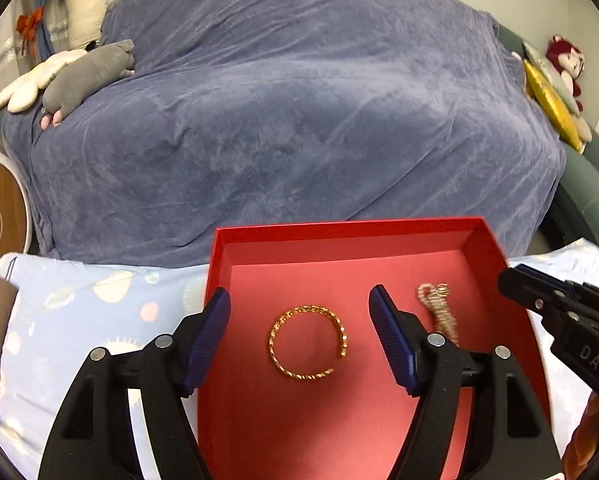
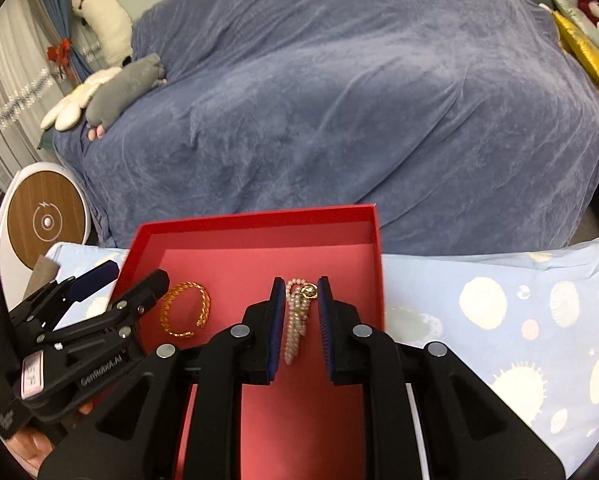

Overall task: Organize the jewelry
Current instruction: 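Carry the bangle and pearl bracelet into the red box and open both tools, then move the left tool to the gold watch and close on it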

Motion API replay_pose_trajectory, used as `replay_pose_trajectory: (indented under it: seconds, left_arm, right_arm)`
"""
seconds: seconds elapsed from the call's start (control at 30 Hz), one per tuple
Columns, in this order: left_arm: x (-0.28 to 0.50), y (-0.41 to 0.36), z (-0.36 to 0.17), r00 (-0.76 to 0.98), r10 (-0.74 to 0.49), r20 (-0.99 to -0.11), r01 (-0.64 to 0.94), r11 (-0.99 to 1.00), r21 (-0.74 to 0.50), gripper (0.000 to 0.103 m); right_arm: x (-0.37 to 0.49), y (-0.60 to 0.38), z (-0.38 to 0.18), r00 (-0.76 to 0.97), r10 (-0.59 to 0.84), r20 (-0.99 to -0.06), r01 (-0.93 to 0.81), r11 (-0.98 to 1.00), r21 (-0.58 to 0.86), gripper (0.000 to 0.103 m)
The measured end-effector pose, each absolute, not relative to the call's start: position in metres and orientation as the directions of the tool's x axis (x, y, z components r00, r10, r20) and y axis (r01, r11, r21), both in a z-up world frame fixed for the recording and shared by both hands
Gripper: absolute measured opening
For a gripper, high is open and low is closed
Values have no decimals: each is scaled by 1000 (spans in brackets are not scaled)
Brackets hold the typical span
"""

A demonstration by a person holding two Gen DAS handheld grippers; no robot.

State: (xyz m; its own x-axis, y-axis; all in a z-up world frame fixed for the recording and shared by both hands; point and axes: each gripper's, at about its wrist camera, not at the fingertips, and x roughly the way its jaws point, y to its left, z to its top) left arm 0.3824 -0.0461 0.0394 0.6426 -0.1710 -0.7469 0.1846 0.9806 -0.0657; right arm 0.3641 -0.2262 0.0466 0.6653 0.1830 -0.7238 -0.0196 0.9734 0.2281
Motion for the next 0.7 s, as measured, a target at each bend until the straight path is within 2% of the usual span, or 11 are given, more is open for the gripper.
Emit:
replay_pose_trajectory:
  seconds: [0.07, 0.13, 0.27, 0.33, 0.5, 0.6, 0.7]
  left_arm:
    - [366, -34, 51, 647, -196, -737, 171, 979, -110, 69]
    - [345, -22, 66, 662, -212, -719, 168, 977, -134, 69]
    - [284, -6, 87, 691, -192, -697, 170, 980, -102, 69]
    - [249, 1, 91, 697, -176, -695, 171, 982, -77, 70]
    - [171, 17, 79, 678, -167, -715, 166, 983, -72, 71]
    - [134, 22, 61, 661, -163, -732, 148, 985, -86, 72]
    - [104, 26, 40, 630, -175, -757, 131, 984, -118, 72]
  right_arm:
    - [337, -228, 60, 682, 196, -705, -37, 971, 234, 28]
    - [310, -230, 73, 689, 207, -694, -58, 971, 233, 31]
    - [237, -227, 89, 691, 232, -684, -101, 969, 227, 35]
    - [203, -224, 93, 685, 249, -685, -113, 965, 238, 43]
    - [126, -215, 83, 676, 273, -685, -126, 958, 258, 47]
    - [92, -212, 66, 662, 284, -693, -114, 953, 281, 52]
    - [67, -210, 47, 660, 256, -706, -103, 962, 253, 54]
